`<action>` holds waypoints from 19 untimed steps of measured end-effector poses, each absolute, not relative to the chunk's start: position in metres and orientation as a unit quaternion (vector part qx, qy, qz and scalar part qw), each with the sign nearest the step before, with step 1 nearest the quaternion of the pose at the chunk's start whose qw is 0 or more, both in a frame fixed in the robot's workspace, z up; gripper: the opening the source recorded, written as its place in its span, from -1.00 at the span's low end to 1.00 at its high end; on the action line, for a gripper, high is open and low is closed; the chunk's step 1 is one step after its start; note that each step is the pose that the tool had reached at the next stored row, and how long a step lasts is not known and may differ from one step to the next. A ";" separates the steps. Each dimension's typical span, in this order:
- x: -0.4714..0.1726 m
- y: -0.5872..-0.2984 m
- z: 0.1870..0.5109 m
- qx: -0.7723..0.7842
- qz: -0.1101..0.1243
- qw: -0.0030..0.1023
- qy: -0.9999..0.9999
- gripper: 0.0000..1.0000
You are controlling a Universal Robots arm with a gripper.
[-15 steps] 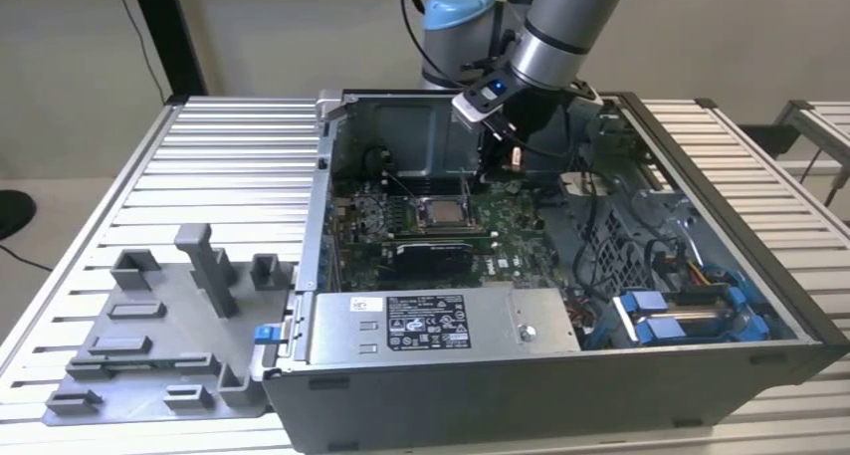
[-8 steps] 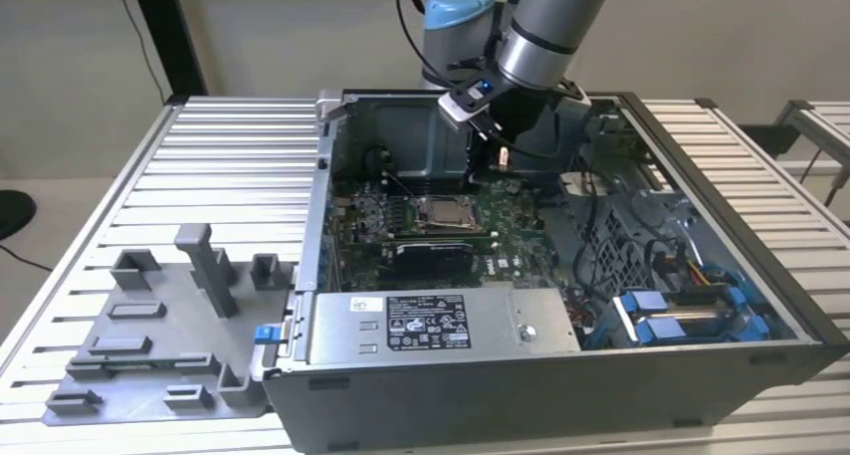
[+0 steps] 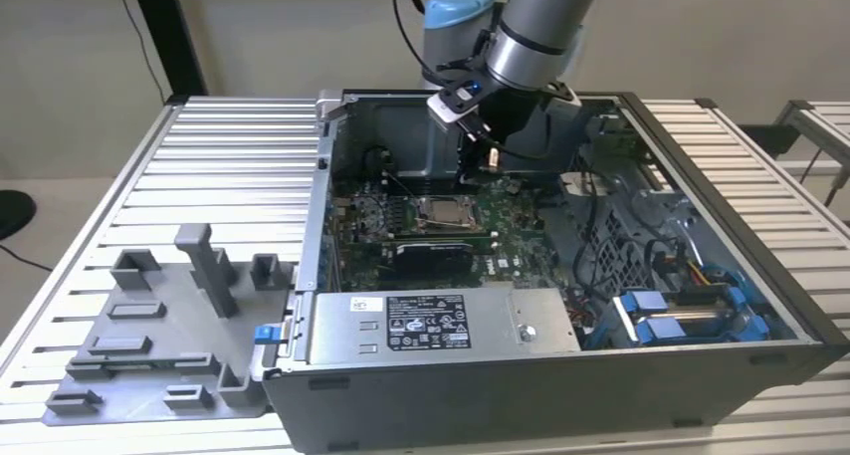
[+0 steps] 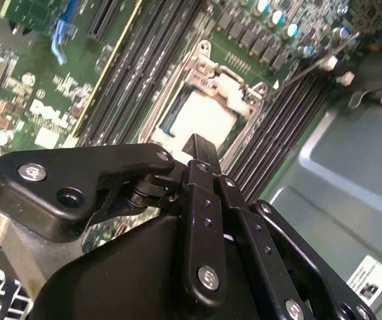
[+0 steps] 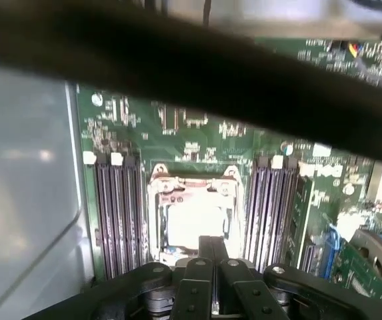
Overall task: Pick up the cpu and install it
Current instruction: 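Install the first cpu locking lever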
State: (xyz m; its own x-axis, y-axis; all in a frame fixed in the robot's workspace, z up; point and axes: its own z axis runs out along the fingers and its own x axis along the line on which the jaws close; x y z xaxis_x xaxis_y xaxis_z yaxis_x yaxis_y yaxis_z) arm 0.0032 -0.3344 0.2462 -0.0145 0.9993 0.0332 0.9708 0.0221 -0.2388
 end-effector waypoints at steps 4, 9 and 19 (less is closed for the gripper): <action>-0.011 -0.334 0.242 -0.695 0.074 0.096 -0.708 -1.00; -0.033 -0.332 0.234 -0.696 0.071 0.093 -0.709 -1.00; -0.046 -0.329 0.223 -0.697 0.052 0.074 -0.711 -1.00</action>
